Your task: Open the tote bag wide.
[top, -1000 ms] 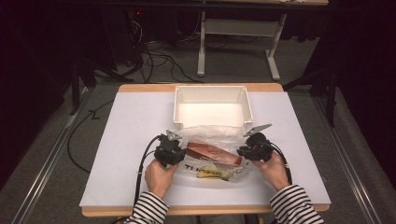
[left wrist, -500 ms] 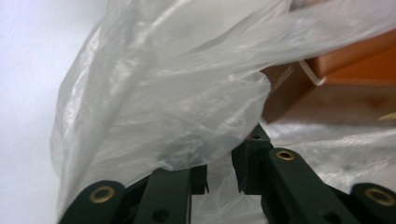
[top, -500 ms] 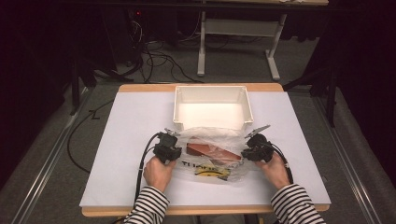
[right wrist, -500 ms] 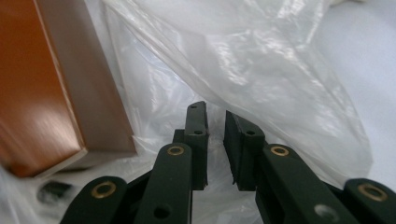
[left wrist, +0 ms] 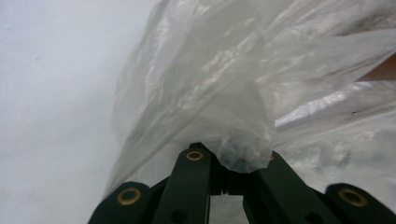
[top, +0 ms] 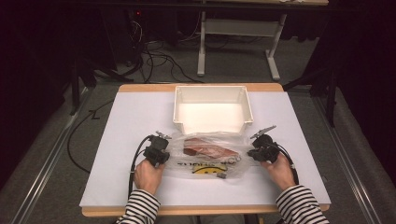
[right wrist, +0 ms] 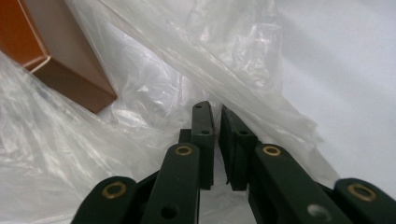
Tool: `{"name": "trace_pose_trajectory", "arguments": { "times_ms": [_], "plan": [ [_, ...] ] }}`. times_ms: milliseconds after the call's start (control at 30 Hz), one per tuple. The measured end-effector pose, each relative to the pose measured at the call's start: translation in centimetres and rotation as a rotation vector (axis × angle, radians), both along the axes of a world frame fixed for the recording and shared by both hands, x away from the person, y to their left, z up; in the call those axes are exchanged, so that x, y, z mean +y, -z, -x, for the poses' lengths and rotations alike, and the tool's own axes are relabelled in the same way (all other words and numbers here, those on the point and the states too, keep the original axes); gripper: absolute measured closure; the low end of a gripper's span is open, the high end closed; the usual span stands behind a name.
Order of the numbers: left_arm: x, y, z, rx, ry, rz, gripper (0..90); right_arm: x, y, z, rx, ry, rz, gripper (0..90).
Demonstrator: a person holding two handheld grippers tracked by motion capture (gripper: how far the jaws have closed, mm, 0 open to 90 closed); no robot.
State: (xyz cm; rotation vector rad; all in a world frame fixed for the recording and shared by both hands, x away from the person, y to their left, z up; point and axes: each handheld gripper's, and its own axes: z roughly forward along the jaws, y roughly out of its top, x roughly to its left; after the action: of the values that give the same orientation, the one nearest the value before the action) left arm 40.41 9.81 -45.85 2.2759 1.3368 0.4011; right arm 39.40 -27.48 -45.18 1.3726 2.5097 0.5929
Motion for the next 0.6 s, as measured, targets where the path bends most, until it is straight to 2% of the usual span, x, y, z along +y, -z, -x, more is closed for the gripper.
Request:
{"name": "trace_pose_trajectory", "arguments": {
  "times_ms": [67, 200, 300, 367, 433, 467, 500, 600],
  "plan": [
    [0.3, 0.0, 0.1, 0.006, -0.004, 0.011, 89.7, 0.0, 0.0, 0.0, 0.000, 0.000, 0.004, 85.1],
    [0.4, -0.1, 0.4, 0.007, 0.001, 0.005, 89.6, 0.2, -0.1, 0.0, -0.002, -0.004, 0.021, 85.1],
    [0.2, -0.4, 0.8, -0.032, 0.027, 0.019, 85.8, 0.3, -0.2, 0.0, 0.001, -0.006, 0.036, 80.8],
    [-0.3, -0.8, 1.4, -0.072, 0.053, 0.001, 78.2, 0.4, -0.2, 0.2, 0.005, -0.013, 0.009, 74.3],
    [-0.5, -1.0, 1.5, -0.080, 0.061, 0.006, 73.9, 0.4, -0.3, 0.3, -0.004, -0.016, 0.006, 72.2],
    [-0.7, -1.3, 1.7, -0.090, 0.079, 0.042, 73.9, 0.5, -0.4, 0.4, -0.009, -0.018, -0.001, 71.0],
    [-0.8, -1.7, 1.9, -0.097, 0.084, 0.061, 70.7, 0.4, -0.8, 0.7, -0.032, -0.022, -0.030, 68.0],
    [-1.1, -2.0, 2.2, -0.099, 0.104, 0.086, 67.8, 0.4, -1.4, 1.0, -0.046, -0.027, -0.063, 65.5]
  ]
}}
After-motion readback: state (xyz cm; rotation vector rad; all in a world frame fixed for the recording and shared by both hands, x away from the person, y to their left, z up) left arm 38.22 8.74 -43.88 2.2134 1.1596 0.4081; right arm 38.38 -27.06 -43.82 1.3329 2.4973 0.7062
